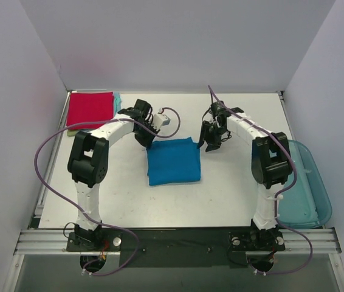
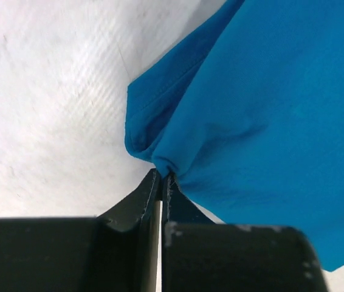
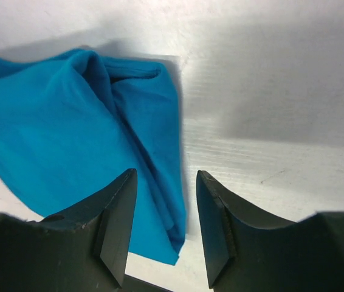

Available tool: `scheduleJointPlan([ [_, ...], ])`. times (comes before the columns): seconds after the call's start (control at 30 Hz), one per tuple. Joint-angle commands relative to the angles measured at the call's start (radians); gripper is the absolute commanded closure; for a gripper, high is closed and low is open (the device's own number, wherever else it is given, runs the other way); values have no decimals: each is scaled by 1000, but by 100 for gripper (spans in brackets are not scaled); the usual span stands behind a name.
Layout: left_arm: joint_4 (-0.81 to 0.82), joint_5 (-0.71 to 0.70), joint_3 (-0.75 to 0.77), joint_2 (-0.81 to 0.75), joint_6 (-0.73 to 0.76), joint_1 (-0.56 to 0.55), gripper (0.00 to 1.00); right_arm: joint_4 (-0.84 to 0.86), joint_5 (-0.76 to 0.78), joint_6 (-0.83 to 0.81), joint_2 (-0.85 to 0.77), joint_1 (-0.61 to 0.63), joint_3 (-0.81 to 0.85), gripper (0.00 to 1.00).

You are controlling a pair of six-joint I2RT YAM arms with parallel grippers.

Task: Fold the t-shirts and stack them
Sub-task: Fold the long partially folded tshirt into a neat square

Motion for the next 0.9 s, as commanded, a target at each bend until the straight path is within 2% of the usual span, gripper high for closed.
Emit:
scheduleJointPlan([
  [0.0, 83, 101, 95, 3, 67, -11, 99, 56, 4, 5, -34, 18, -77, 60],
  [0.17, 69, 173, 129, -26, 89, -15, 100, 88, -28, 24, -16, -22, -85, 59],
  [0.37, 46, 181, 115, -26, 104, -25, 100, 235, -69, -71, -126, -24, -155, 55],
  [0.63, 52, 170, 121, -23, 110, -29, 100, 185, -135, -105, 46, -21, -5, 54],
  [0.77, 44, 168, 127, -16, 113, -29, 100, 178, -146, -98, 78, -16, 26, 59],
  [0.87, 43, 168, 124, -14, 112, -29, 100, 175, -139, -98, 87, -21, 37, 71],
])
